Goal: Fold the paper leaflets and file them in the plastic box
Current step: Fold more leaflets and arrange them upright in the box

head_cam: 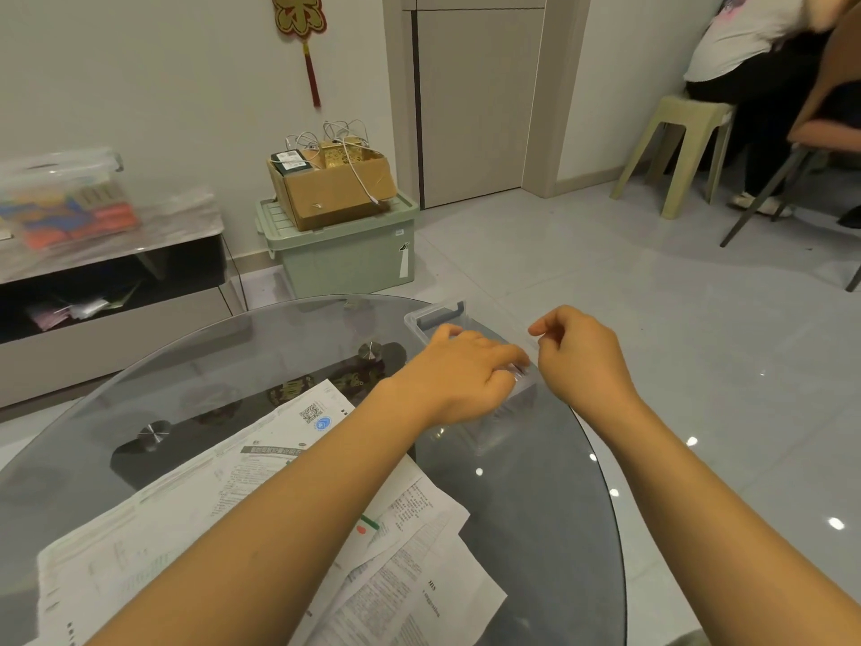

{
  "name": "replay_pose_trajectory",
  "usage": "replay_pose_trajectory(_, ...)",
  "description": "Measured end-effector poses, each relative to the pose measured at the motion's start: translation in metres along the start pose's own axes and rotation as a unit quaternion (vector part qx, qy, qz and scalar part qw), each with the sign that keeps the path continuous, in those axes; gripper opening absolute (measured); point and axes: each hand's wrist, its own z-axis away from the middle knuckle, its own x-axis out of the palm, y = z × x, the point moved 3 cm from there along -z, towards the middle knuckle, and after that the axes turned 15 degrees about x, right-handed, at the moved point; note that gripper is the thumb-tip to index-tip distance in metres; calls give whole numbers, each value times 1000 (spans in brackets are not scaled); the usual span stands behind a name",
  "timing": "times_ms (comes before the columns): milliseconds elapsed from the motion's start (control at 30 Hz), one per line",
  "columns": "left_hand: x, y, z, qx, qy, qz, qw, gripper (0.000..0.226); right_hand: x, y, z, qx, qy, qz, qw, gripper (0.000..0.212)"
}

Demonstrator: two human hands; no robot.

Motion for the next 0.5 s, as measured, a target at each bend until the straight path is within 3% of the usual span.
replay_pose_trajectory(300,2,1,-5,-30,-27,15,999,50,0,5,-3,-18,-22,3,1000,25)
replay_pose_trajectory(500,-5,4,8,-40,67,32,996,63,-8,5,2,-35,-31,5,999,24)
